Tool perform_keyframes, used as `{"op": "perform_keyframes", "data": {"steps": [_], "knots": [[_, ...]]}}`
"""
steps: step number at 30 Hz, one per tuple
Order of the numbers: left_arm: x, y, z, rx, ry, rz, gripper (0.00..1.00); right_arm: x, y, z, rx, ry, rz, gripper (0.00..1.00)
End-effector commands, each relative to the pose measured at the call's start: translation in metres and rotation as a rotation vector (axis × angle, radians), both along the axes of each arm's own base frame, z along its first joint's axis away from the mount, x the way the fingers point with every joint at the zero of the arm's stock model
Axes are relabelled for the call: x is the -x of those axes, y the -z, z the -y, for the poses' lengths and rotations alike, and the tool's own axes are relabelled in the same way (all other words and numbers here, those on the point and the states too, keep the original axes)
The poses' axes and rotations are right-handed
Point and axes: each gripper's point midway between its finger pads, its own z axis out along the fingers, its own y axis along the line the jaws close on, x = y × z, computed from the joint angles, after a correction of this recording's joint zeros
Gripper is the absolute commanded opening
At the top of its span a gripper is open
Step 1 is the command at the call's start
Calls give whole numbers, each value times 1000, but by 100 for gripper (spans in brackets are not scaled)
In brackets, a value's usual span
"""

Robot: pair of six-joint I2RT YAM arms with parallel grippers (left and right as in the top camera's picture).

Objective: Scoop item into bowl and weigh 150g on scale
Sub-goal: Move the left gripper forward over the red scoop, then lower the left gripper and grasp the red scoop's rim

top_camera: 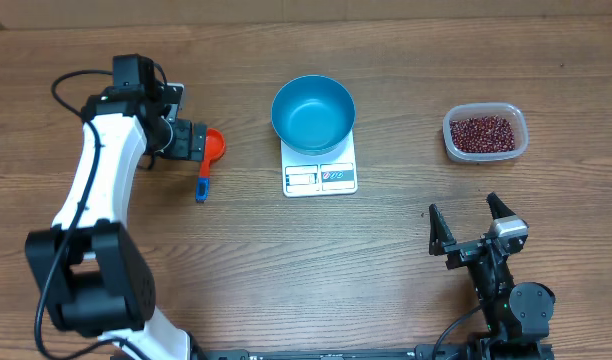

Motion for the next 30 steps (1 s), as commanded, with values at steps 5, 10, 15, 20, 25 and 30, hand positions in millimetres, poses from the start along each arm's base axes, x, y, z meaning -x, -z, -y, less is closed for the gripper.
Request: {"op": "perform_keyframes", "data": {"steps": [5, 10, 15, 20, 25, 30], "knots": [[-11, 37, 2, 17, 21, -61, 100, 0, 3, 1, -4, 7, 0, 100], [-16, 53, 2, 19, 21, -72, 100, 0, 3, 1, -4, 7, 0, 100], [-20, 63, 1, 18, 22, -74, 100, 0, 3, 1, -4, 6, 0, 100], [-27, 69, 1, 17, 21, -58, 100, 0, 3, 1, -4, 6, 0, 100], [-32, 68, 0, 15, 21, -38, 100, 0, 3, 1, -4, 6, 0, 100], [-34, 68, 0, 14, 22, -28, 100, 0, 3, 1, -4, 6, 0, 100]]}}
